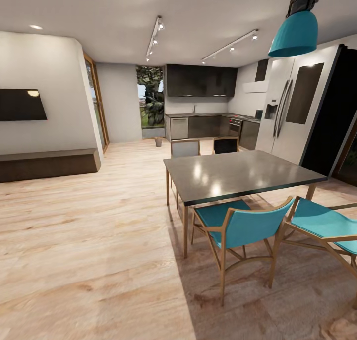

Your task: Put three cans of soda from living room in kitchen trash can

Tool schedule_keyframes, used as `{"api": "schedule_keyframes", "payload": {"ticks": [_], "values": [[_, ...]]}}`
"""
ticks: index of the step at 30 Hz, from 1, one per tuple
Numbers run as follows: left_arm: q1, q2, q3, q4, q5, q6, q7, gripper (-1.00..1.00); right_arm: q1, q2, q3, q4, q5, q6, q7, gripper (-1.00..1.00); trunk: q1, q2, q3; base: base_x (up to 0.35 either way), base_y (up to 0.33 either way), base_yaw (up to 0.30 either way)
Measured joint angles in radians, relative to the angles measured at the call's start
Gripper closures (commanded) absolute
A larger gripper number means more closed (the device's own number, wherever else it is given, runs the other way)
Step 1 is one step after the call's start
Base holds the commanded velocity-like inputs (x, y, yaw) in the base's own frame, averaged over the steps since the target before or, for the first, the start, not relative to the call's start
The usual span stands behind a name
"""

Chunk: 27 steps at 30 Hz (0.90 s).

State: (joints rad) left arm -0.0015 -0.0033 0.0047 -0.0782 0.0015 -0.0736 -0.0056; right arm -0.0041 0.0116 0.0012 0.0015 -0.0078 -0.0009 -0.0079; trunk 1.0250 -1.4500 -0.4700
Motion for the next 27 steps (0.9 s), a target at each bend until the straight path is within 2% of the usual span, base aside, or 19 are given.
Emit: {"api": "schedule_keyframes", "payload": {"ticks": [9,23,27], "values": [[0.000,0.000,0.001,-0.001,0.000,0.000,-0.001,-1.00,0.000,0.001,0.000,0.000,0.000,-0.001,-0.001,-1.00,0.000,0.000,0.000,0.033,0.056,0.000],[0.000,-0.001,0.001,-0.003,0.000,0.000,-0.001,-1.00,0.000,0.001,0.001,0.000,0.001,-0.001,-0.001,-1.00,0.000,0.000,0.000,0.138,0.291,0.002],[0.000,-0.001,0.001,-0.002,0.000,0.000,-0.001,-1.00,0.000,0.000,0.000,0.000,0.002,-0.002,0.000,-1.00,0.000,0.000,0.000,0.118,0.278,0.188]]}}
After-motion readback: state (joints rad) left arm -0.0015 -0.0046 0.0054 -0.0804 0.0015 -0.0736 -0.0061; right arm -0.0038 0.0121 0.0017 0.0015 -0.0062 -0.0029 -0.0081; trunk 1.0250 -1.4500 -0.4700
